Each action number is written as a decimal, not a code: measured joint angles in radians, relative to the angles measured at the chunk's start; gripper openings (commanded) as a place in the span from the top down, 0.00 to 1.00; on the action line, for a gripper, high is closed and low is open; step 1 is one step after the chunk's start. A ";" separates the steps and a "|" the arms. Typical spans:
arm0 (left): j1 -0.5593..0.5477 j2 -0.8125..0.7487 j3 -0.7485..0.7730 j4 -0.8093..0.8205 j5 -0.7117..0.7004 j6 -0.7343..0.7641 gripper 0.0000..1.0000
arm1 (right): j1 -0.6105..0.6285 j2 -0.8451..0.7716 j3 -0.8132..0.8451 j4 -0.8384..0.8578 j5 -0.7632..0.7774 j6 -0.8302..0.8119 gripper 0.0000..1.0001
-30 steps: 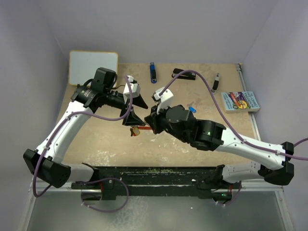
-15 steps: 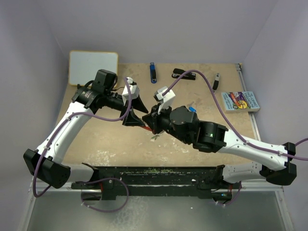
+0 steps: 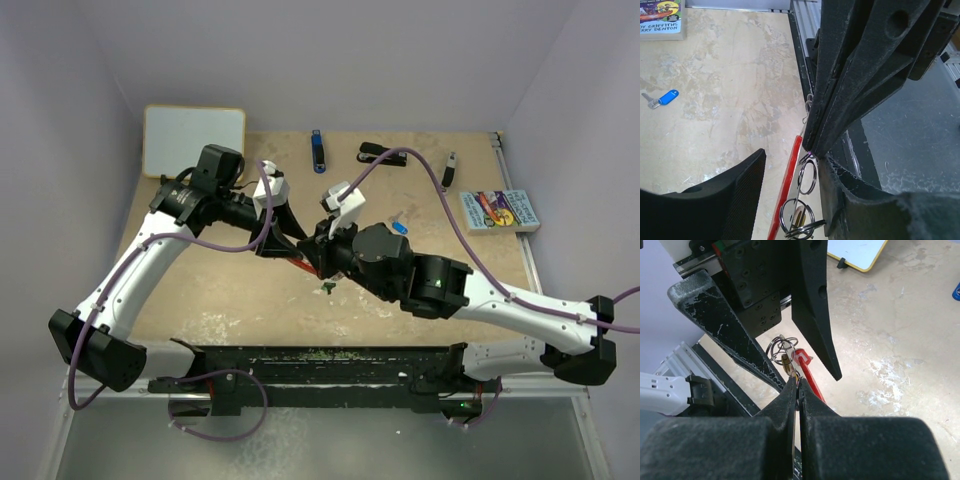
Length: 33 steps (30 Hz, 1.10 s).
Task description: Put the keys on the keyring
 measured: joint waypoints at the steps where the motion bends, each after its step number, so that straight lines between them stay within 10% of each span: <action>1: 0.000 0.000 0.000 0.000 0.003 0.000 0.54 | 0.000 -0.002 -0.003 0.002 0.003 0.000 1.00; 5: 0.000 0.000 -0.006 -0.003 0.015 0.001 0.74 | 0.000 -0.013 -0.013 0.005 0.006 0.000 1.00; 20: -0.001 -0.002 -0.014 -0.007 0.043 0.012 0.96 | 0.006 -0.040 -0.040 0.027 0.026 0.000 1.00; 33: -0.004 -0.002 -0.011 -0.020 0.039 0.010 0.96 | 0.006 -0.066 -0.081 0.060 0.029 0.003 1.00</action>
